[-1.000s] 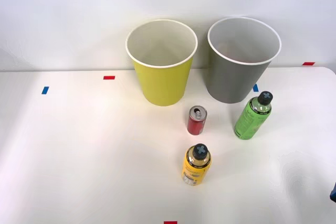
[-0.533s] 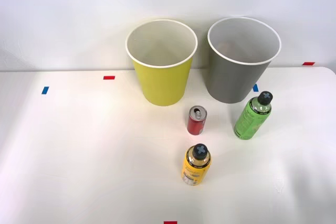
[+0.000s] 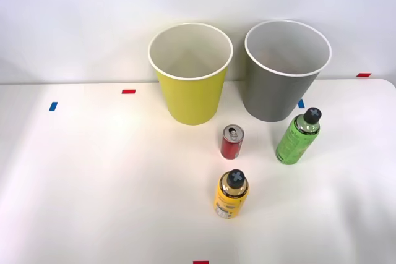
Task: Put cans in the gray bin, plastic bottles in the light green bin
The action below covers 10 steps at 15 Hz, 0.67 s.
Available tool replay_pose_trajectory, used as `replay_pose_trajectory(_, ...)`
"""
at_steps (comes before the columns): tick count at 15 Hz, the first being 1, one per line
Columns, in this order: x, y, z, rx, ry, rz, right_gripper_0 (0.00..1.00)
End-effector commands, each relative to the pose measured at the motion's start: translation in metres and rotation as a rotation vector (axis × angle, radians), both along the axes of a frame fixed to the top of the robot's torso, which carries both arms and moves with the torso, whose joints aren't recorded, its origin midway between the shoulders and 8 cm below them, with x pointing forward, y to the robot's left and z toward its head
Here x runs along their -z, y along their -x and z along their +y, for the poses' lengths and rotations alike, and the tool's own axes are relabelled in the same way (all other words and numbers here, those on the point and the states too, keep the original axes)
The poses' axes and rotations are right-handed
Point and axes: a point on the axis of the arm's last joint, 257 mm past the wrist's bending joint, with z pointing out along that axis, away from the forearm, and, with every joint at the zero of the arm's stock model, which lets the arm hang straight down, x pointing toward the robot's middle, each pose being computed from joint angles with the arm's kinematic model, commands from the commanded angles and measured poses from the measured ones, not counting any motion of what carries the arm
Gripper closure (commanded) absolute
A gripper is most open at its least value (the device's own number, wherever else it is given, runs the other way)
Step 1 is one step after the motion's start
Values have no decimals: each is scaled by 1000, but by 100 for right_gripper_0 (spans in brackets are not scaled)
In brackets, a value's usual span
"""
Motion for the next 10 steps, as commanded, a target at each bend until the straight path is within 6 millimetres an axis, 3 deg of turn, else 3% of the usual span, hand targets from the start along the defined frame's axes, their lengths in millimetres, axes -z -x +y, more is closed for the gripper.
replay_pose_trajectory(1, 9, -2, 8, -89, 144, -41, 0)
replay_pose_trajectory(6, 4, 3, 27, -122, 421, -59, 0)
replay_pose_trajectory(10, 10, -12, 63, -209, 600, -18, 0)
